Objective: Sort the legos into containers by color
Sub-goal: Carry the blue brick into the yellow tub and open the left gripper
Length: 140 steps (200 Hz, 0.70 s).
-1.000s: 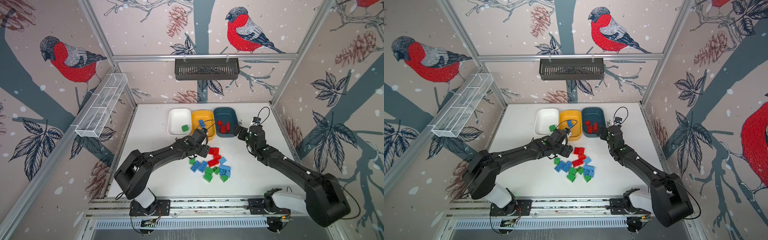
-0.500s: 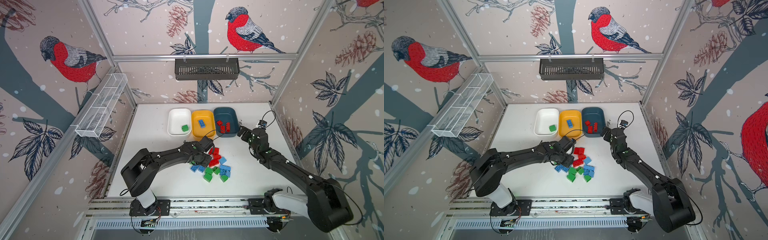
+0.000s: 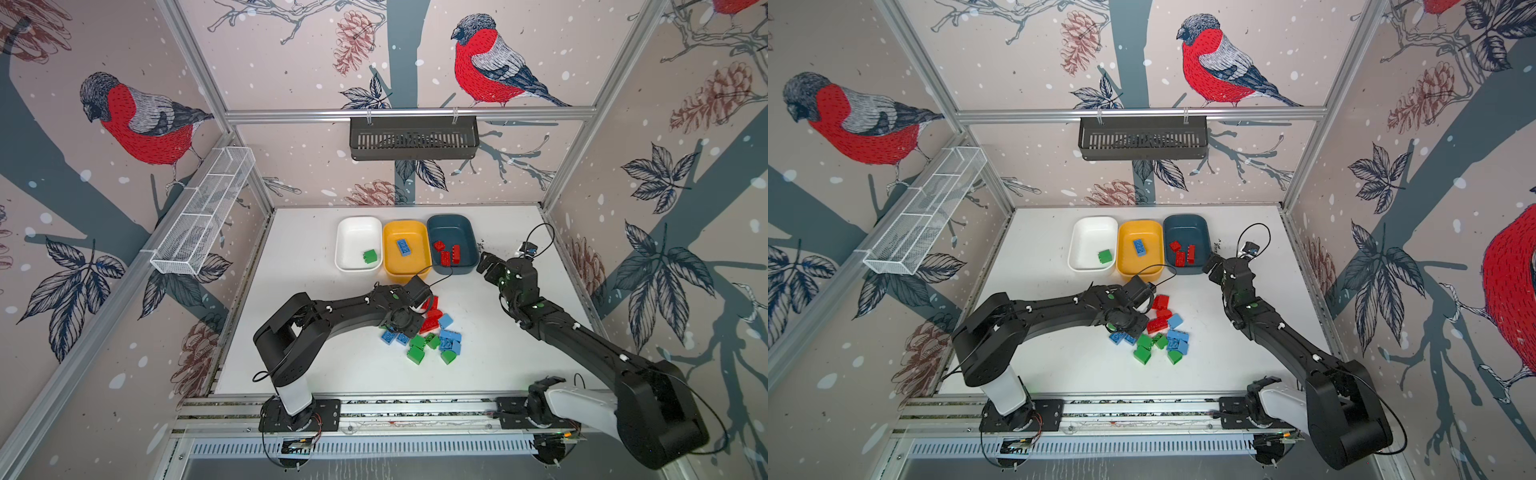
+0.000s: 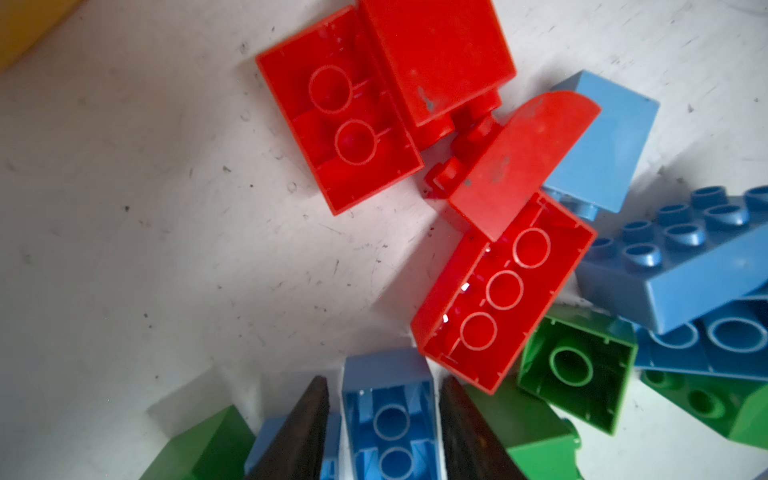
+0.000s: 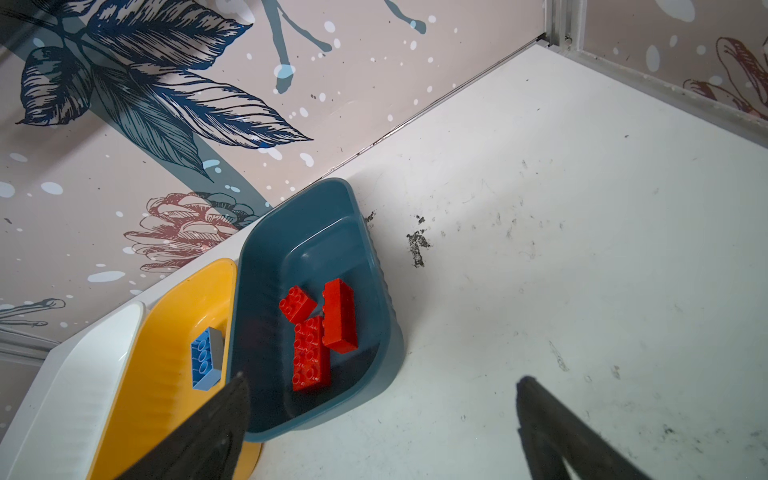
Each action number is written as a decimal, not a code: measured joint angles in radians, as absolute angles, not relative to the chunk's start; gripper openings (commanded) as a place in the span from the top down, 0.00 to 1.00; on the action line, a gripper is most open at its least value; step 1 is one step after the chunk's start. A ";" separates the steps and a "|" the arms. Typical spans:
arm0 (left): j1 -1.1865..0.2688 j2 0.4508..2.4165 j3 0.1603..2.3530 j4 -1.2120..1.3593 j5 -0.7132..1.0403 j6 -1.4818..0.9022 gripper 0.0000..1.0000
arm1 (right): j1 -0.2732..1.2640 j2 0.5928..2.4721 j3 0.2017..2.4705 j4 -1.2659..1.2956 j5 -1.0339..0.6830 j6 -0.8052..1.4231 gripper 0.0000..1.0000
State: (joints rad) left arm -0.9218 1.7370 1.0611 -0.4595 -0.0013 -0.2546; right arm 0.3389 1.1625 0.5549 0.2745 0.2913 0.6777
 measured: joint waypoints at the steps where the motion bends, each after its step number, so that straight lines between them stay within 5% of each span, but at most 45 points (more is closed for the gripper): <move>1: -0.922 1.737 1.061 -0.459 -0.001 -0.255 0.56 | 0.339 1.163 0.555 0.275 0.291 0.678 0.01; 79: -0.923 1.759 1.060 -0.453 -0.025 -0.256 0.69 | 0.339 1.163 0.555 0.278 0.286 0.678 0.00; 140: -0.900 1.652 1.093 -0.407 -0.131 -0.316 0.70 | 0.339 1.164 0.542 0.316 0.184 0.643 0.01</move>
State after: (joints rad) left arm -0.9001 1.6524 1.0931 -0.4068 -0.1310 -0.3161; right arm 0.3389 1.1641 0.5419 0.3164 0.1844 0.6426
